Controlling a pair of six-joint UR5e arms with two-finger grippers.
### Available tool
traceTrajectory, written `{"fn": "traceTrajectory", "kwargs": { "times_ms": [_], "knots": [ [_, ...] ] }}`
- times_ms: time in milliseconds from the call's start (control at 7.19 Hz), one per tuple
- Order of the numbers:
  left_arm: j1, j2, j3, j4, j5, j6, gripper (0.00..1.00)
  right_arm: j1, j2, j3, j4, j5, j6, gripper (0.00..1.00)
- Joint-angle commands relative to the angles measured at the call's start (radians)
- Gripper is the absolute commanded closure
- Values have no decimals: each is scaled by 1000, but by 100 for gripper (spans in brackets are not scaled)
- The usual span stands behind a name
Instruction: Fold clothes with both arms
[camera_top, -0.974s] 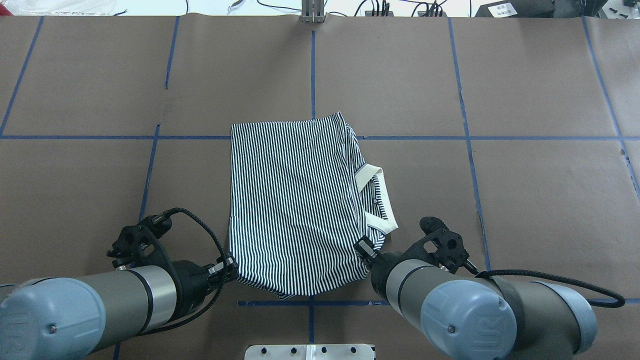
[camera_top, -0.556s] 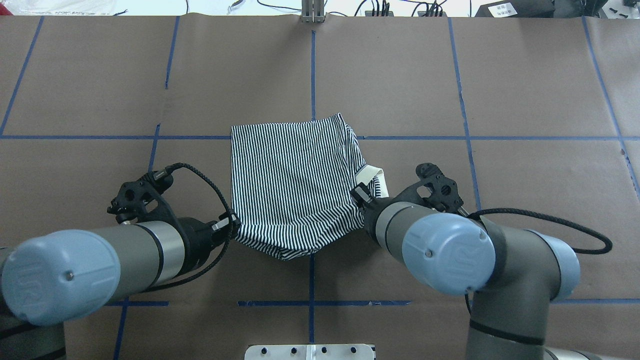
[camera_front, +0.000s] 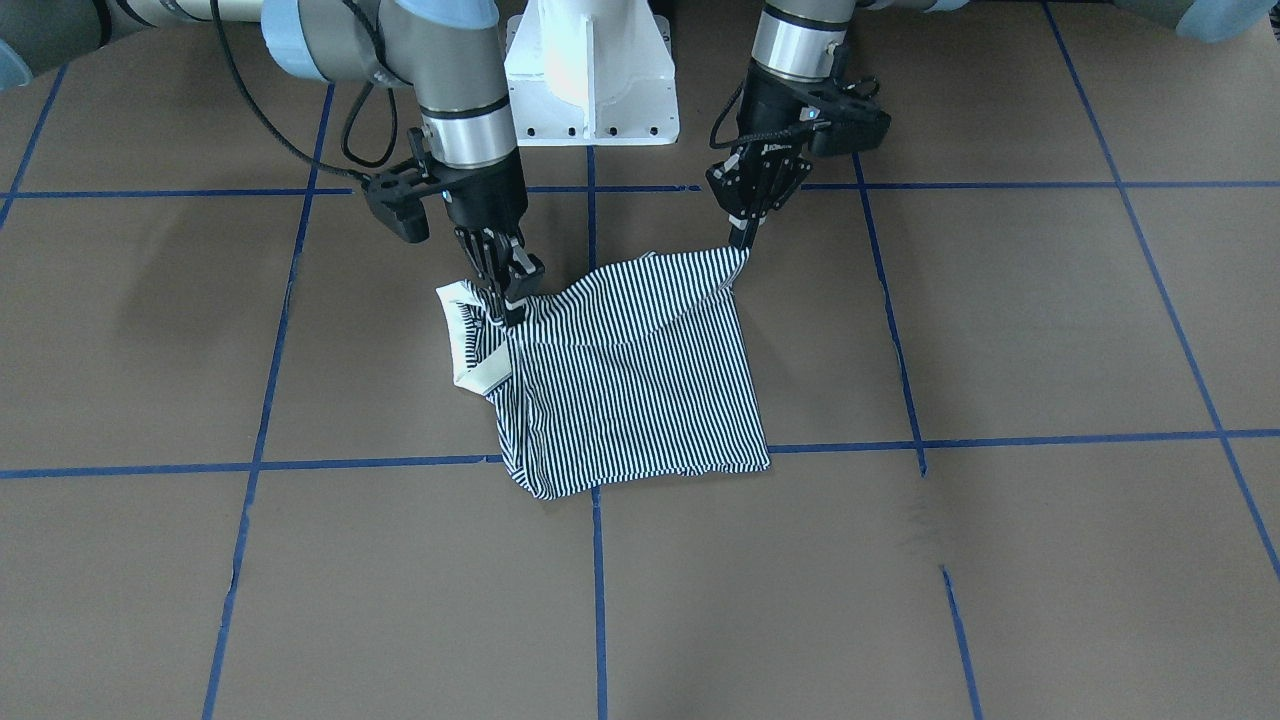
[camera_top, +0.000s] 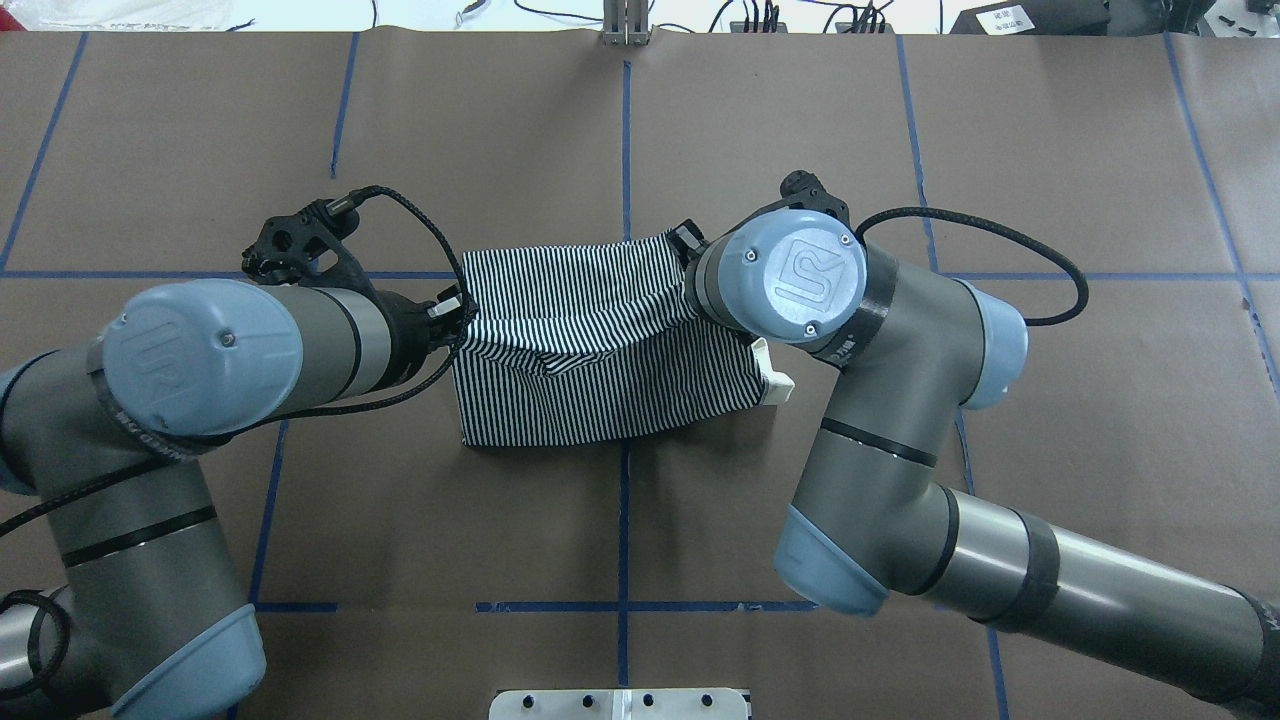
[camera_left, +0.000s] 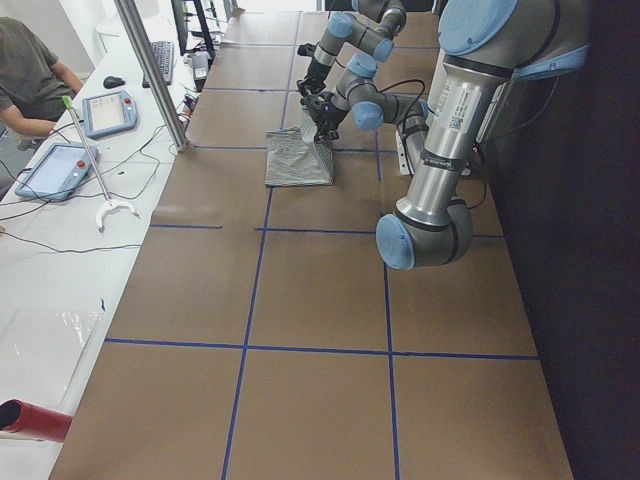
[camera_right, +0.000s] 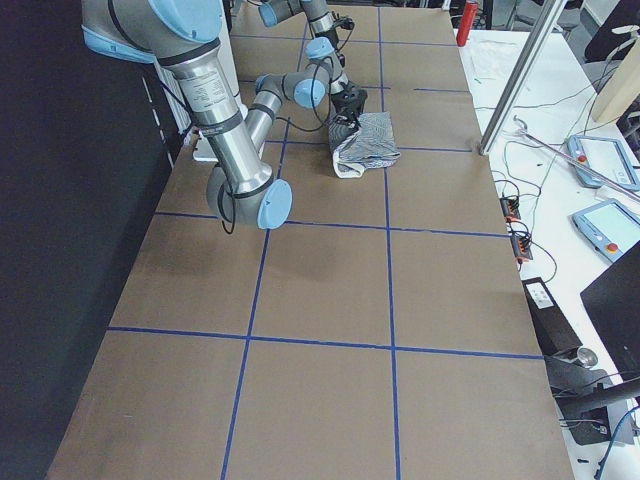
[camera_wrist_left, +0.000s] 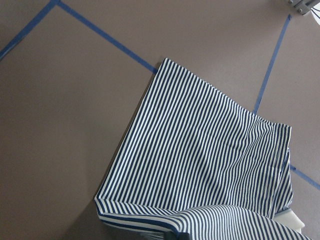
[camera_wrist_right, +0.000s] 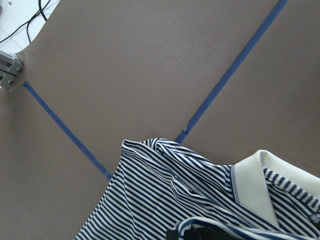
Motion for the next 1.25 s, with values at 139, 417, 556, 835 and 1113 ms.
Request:
{"fn": "traceTrajectory", "kwargs": {
  "times_ms": [139,417,556,835,1113],
  "knots": [
    [-81,-71,253,-193,-3,16,100,65,148,-299,118,55,-66,100],
    [-165,-147,514,-340,-3,167,100,152,264,-612,318,154,-195,49],
    [-216,-175,691,-494,-3,219,68,188,309,-754,412,178,-311,0],
    [-253,-145,657,-566,-18,287,43,257,296,-728,410,283,-413,0],
    [-256,-24,531,-577,-99,294,43,281,149,-550,404,310,-434,0]
  ]
}}
